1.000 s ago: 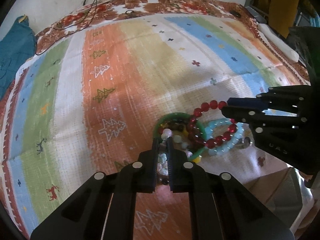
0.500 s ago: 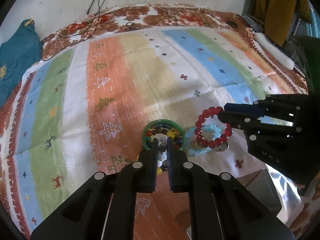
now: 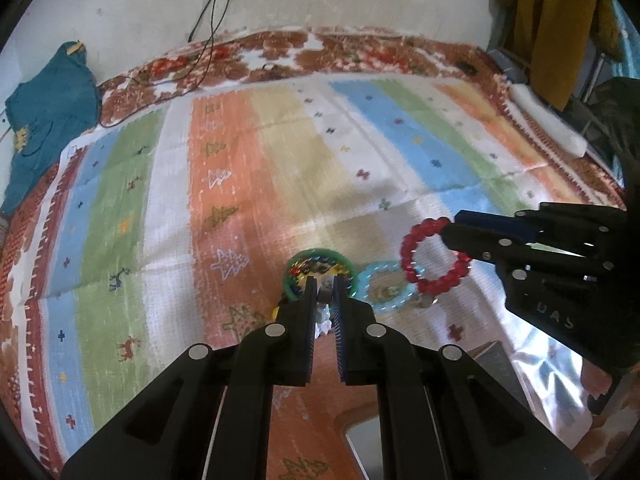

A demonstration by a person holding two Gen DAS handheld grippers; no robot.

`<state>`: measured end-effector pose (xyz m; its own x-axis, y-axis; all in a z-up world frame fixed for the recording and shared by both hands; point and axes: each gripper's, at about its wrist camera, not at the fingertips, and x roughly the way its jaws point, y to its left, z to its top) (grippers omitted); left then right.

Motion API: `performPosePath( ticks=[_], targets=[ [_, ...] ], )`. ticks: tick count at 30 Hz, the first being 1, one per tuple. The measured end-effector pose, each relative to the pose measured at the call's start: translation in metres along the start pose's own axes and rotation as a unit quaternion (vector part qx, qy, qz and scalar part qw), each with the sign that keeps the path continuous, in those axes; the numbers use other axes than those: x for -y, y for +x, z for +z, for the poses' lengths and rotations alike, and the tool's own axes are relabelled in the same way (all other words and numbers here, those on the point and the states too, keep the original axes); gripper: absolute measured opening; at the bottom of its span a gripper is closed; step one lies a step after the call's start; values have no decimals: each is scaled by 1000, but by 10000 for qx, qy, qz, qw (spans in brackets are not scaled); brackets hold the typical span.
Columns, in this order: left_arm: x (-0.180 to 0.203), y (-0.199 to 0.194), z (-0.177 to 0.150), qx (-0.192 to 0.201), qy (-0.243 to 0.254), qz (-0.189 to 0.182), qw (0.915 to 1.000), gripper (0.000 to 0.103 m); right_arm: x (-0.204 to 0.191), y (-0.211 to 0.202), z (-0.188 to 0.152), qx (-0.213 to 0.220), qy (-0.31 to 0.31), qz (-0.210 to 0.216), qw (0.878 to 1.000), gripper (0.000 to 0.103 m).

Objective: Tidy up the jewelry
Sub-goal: 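Lift the red bead bracelet with the right gripper while the left gripper holds the pile down, then carry the red bead bracelet into the silver tin and open the right gripper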

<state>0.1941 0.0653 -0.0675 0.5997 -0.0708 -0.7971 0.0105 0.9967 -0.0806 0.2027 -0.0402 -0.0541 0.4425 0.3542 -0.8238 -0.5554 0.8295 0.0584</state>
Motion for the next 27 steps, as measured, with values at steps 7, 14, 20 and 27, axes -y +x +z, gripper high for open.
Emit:
performPosePath(
  ticks=[7,14,20,27],
  targets=[
    [6,-26,2,404,-63,-156,9990,8,0,-26,-1,333,-18,-57,9994,14],
    [14,-42,-1,525,-2,-99,9986,8,-2,-39,-7,416,17,-132,9990,14],
    [23,-57,-4,664,73,-124,9977,8,-11,-55,-13,580,-48,-68,9983,14],
    [31,-73,-8,812,129,-188,9964,8,-14,-77,-20,705,31,201,9973,14]
  ],
)
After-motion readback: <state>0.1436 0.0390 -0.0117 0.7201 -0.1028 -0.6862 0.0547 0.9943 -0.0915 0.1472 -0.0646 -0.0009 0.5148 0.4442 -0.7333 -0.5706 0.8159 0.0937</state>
